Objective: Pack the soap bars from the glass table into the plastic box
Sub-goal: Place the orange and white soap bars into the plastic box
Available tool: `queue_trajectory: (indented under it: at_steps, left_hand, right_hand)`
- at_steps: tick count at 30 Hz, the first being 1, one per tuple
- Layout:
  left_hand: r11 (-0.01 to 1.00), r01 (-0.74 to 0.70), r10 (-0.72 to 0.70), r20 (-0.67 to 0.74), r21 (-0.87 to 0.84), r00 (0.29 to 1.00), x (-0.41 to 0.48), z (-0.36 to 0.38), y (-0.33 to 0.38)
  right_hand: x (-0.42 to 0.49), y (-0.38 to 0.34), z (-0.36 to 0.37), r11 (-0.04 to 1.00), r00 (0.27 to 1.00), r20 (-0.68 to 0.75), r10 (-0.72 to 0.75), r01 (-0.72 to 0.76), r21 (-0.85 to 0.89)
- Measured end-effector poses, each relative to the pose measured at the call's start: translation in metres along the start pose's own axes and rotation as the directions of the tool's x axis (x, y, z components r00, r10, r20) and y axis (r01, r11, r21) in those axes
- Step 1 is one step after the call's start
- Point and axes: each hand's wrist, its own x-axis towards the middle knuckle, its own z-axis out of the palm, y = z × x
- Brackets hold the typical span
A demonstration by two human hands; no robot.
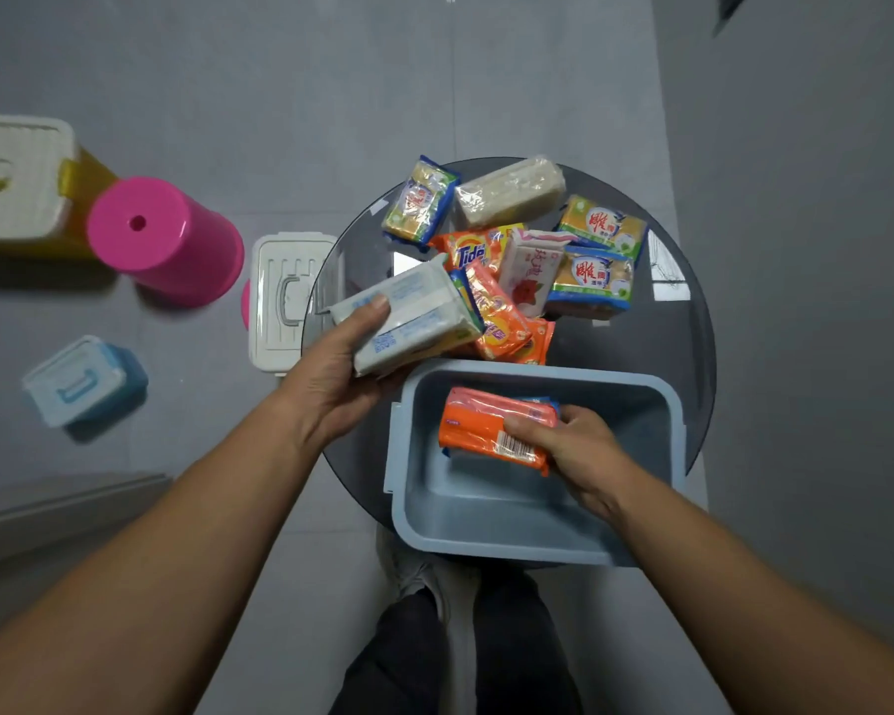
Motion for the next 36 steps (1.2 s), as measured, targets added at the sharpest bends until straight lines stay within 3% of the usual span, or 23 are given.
queue_trajectory:
  at_steps: [8,11,15,22,30,34,36]
  left_hand:
    - [0.997,0.015,-0.018,0.042,0.07,0.999,0.01,-0.009,-0.004]
    - [0.996,0.007,-0.013,0.064,0.093,0.998,0.012,-0.01,-0.005]
    - [0.994,0.012,-0.022,0.085,0.112,0.996,0.011,-0.01,-0.004]
    - [0.992,0.021,-0.03,0.069,0.127,0.997,0.011,-0.008,-0.003]
    - [0.982,0.011,-0.027,0.08,0.19,0.996,0.011,-0.007,0.0]
    - [0.98,-0.041,0.03,0.06,0.196,0.998,0.004,-0.004,0.009]
    - [0.976,-0.091,0.076,0.086,0.196,0.993,-0.003,-0.001,0.015]
  right_hand:
    - [0.048,0.031,0.015,1.0,0.996,-0.087,0.007,-0.008,-0.014]
    - [0.05,0.036,0.025,0.998,0.987,-0.151,-0.054,0.052,-0.022]
    - [0.05,0.037,0.033,0.979,0.976,-0.176,-0.129,0.097,-0.179]
    - [0.058,0.037,0.033,0.924,0.972,-0.209,-0.105,0.018,-0.381]
    - [0.045,0.026,0.027,0.917,0.983,-0.17,-0.075,0.001,-0.4]
    - [0.01,0.006,0.011,0.874,0.958,-0.205,-0.199,0.079,-0.479]
    - [-0.015,-0.007,0.002,0.888,0.947,-0.193,-0.256,0.152,-0.433]
